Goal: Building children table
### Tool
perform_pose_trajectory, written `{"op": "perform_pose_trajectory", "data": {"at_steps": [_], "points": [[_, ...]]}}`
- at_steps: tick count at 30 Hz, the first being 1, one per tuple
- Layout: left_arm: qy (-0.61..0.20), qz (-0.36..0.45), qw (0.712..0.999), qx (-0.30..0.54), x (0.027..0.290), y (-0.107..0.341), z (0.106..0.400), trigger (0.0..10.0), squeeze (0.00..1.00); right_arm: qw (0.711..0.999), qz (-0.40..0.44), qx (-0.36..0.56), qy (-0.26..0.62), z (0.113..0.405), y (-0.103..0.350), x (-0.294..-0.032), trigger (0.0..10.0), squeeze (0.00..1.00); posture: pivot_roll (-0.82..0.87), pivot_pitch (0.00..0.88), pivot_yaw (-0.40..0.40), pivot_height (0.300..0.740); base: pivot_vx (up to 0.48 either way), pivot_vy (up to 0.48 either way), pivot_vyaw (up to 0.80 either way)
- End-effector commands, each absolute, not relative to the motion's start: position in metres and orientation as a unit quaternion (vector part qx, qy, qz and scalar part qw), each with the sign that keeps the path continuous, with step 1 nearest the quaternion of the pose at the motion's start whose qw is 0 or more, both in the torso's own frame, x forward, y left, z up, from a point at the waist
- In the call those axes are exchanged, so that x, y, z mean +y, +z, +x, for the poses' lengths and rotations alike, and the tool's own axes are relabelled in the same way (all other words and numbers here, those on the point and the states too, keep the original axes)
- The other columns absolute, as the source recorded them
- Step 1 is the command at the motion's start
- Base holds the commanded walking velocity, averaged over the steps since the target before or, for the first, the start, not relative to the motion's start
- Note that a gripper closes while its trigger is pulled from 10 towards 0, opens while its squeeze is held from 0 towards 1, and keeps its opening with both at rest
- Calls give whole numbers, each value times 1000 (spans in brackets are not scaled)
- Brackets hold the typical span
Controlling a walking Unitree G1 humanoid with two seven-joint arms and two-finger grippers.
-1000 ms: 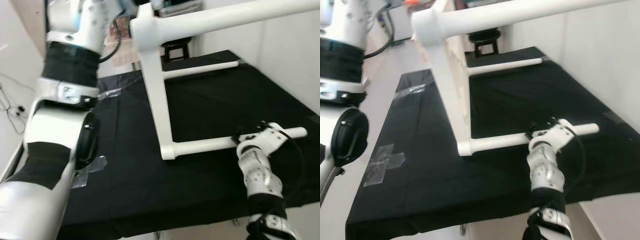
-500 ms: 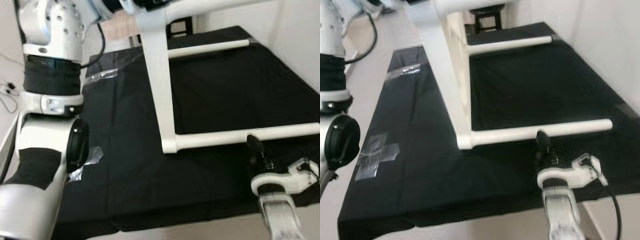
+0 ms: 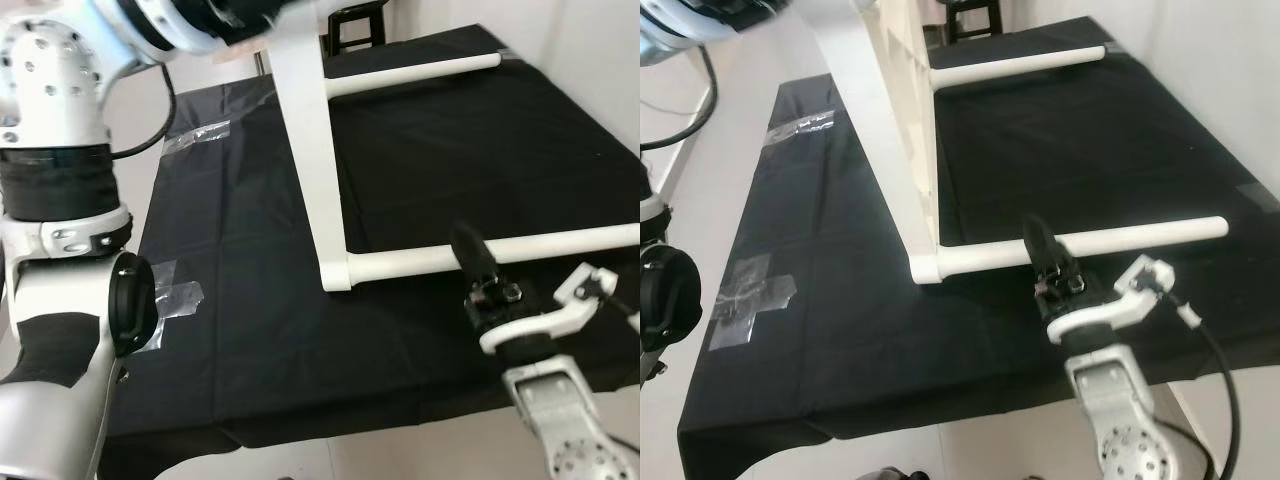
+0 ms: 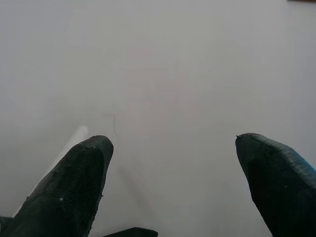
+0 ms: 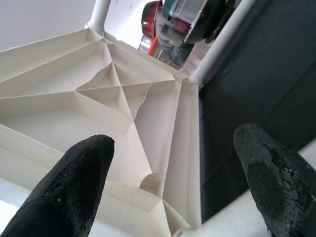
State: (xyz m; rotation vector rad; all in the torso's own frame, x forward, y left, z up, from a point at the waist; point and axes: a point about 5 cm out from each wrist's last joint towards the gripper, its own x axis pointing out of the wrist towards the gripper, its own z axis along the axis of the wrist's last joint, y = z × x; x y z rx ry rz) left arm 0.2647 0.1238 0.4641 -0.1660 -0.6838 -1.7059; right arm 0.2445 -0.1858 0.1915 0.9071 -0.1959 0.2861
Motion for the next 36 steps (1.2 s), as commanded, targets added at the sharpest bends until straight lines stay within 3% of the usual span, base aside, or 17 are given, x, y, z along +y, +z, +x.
{"op": "perform_pose_trajectory", "data": {"at_steps": [1, 6, 8, 15, 17, 20, 26, 36], "points": [[-731, -53, 600, -321, 134, 472, 254, 10000, 0, 889, 424, -94, 146, 251, 192, -183, 10000, 0, 23, 130, 117, 740, 0, 0, 0], [-714, -43, 612, -337, 140, 473, 246, 10000, 0, 903, 391, -87, 156, 264, 192, -175, 10000, 0, 18, 133, 110, 740, 0, 0, 0], [-691, -49, 630, -351, 149, 472, 241, 10000, 0, 914, 364, -86, 156, 272, 193, -171, 10000, 0, 14, 133, 110, 740, 0, 0, 0], [-641, -70, 664, -379, 188, 467, 233, 10000, 0, 914, 358, -116, 151, 284, 207, -176, 10000, 0, 19, 130, 113, 740, 0, 0, 0], [-641, -70, 664, -379, 188, 467, 233, 10000, 0, 914, 358, -116, 151, 284, 207, -176, 10000, 0, 19, 130, 113, 740, 0, 0, 0], [-625, -66, 687, -365, 200, 455, 232, 10000, 0, 915, 353, -123, 155, 288, 211, -175, 10000, 0, 23, 129, 114, 740, 0, -340, 0], [-614, -103, 717, -314, 198, 416, 236, 10000, 0, 916, 335, -137, 171, 295, 214, -168, 10000, 0, 52, 106, 112, 740, 0, -472, 0], [-623, -121, 717, -287, 196, 400, 230, 10000, 0, 922, 316, -145, 173, 300, 218, -170, 10000, 0, 52, 100, 105, 740, 0, -472, 0]]}}
